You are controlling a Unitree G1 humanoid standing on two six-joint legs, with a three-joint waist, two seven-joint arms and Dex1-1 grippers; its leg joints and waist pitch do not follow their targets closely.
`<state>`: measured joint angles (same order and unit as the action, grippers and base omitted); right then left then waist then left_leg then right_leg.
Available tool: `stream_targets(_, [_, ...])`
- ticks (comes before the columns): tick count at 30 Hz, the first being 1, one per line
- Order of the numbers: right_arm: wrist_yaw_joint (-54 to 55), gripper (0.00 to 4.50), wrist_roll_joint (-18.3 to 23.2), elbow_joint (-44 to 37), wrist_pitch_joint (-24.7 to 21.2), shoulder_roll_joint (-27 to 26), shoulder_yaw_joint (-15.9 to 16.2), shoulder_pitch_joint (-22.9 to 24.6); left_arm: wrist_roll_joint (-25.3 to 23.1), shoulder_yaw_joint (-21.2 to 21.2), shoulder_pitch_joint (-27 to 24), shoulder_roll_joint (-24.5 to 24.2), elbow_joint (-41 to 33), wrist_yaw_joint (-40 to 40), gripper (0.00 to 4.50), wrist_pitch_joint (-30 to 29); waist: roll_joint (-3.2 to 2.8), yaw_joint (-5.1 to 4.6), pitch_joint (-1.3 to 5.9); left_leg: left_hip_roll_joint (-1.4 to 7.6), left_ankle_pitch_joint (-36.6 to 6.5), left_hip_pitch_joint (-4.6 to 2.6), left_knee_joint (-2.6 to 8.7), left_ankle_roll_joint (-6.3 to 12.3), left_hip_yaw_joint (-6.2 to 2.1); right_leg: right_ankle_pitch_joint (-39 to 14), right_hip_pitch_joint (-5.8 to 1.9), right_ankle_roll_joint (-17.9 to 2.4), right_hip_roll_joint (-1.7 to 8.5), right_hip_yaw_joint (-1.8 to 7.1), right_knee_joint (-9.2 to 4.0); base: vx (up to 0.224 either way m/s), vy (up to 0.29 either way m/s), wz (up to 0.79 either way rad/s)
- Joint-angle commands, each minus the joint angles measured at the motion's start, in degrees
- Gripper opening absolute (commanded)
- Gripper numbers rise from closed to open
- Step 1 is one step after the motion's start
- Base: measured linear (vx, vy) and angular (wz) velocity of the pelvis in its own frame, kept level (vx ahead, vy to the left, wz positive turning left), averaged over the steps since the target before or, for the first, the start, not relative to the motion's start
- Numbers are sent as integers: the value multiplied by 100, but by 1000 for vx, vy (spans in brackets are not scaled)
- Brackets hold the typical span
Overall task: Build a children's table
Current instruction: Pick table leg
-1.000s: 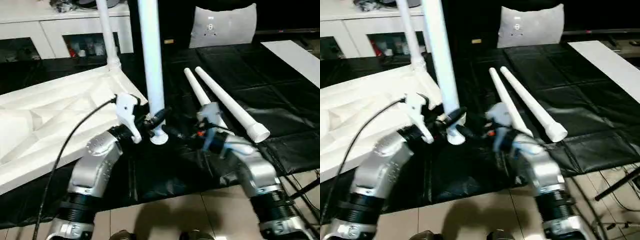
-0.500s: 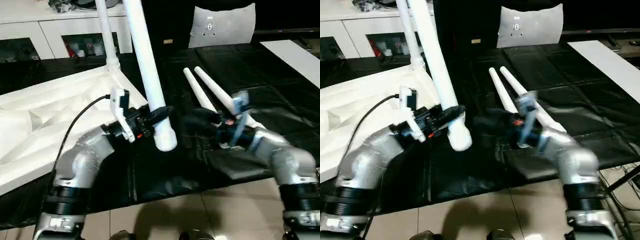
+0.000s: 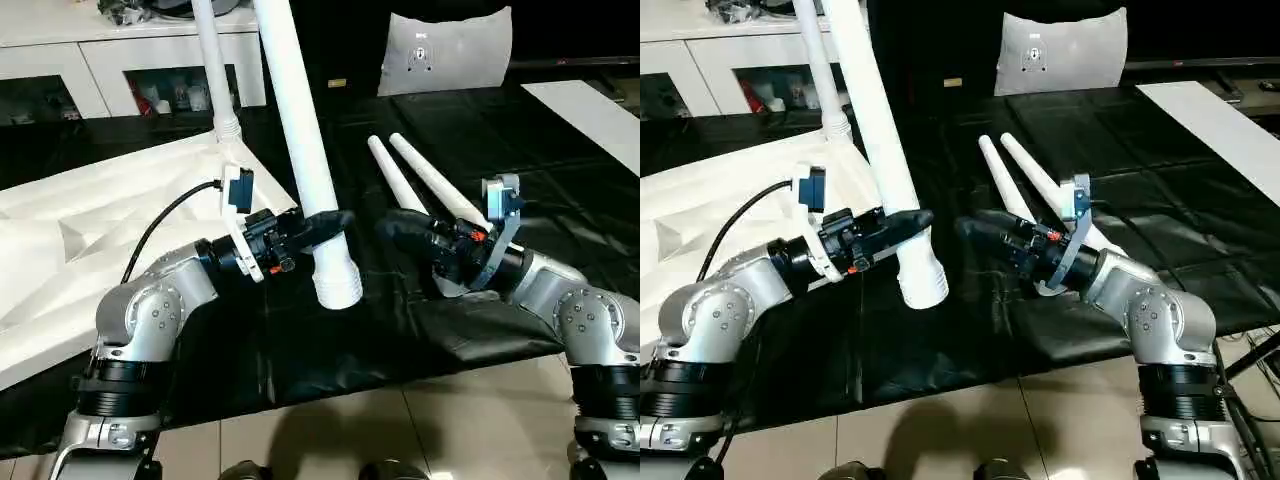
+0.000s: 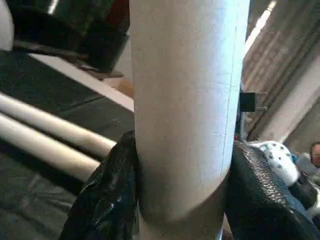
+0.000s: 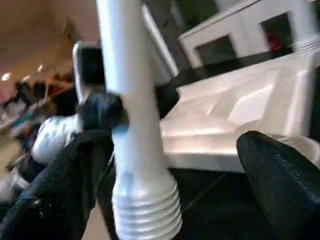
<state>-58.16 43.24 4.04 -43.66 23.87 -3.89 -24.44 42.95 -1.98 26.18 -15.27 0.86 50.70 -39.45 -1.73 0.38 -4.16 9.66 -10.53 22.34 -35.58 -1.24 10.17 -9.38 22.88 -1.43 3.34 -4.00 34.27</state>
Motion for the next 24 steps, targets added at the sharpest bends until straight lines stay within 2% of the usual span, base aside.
stream_targets(1, [-345, 447, -144, -286, 91, 159, 271, 79, -217, 307, 27, -113, -268, 416, 199, 358, 33, 27, 392, 297, -1374, -129, 436, 124, -144, -2616, -232, -755, 455, 258, -553, 0, 0, 0])
stream_targets(3, [-611, 447, -226, -403, 127, 264, 488, 108, -346, 540, -11, -155, -420, 703, 199, 566, 33, 32, 401, 331, -1320, -123, 457, 162, -157, -2558, -244, -702, 459, 273, -538, 0, 0, 0])
stream_targets(7, [-868, 450, -385, -434, 231, 380, 740, 87, -407, 776, 21, -173, -545, 923, 199, 663, 36, 35, 399, 333, -1304, -121, 449, 151, -143, -2412, -241, -839, 462, 279, -523, 0, 0, 0])
stream_targets(9, [-1172, 450, -599, -399, 439, 507, 1083, 84, -638, 1094, 73, -265, -555, 1210, 199, 848, 40, 32, 391, 329, -1346, -119, 448, 138, -147, -2518, -241, -801, 461, 277, -533, 0, 0, 0])
stream_targets(11, [-1302, 450, -575, -393, 420, 516, 1143, 54, -767, 1231, 104, -283, -542, 1297, 199, 932, 57, 19, 383, 327, -1408, -122, 444, 133, -145, -2657, -236, -758, 473, 286, -552, 0, 0, 0])
stream_targets(13, [-1346, 450, -583, -393, 417, 525, 1173, 43, -823, 1286, 114, -287, -526, 1330, 199, 983, 47, 18, 390, 331, -1375, -122, 444, 145, -150, -2624, -240, -764, 469, 287, -540, 0, 0, 0])
stream_targets(16, [-1517, 413, -630, -360, 470, 517, 1289, -17, -902, 1488, 140, -315, -509, 1587, 199, 1105, 55, 16, 397, 335, -1352, -121, 446, 160, -154, -2535, -246, -800, 465, 284, -528, 0, 0, 0])
stream_targets(18, [-1606, 413, -624, -361, 474, 521, 1339, -40, -881, 1539, 151, -301, -521, 1677, 199, 1111, 50, 17, 403, 333, -1313, -118, 439, 176, -148, -2447, -249, -844, 464, 284, -518, 0, 0, 0])
stream_targets(20, [-1803, 372, -684, -361, 583, 575, 1458, -79, -851, 1590, 204, -264, -491, 1781, 199, 1106, 50, 27, 412, 338, -1246, -113, 435, 184, -144, -2313, -261, -904, 466, 286, -503, 0, 0, 0])
stream_targets(24, [-1983, 339, -705, -373, 572, 639, 1542, -89, -871, 1658, 250, -285, -445, 1943, 199, 1145, 48, 24, 407, 338, -1295, -118, 435, 191, -143, -2317, -263, -934, 463, 285, -501, 0, 0, 0])
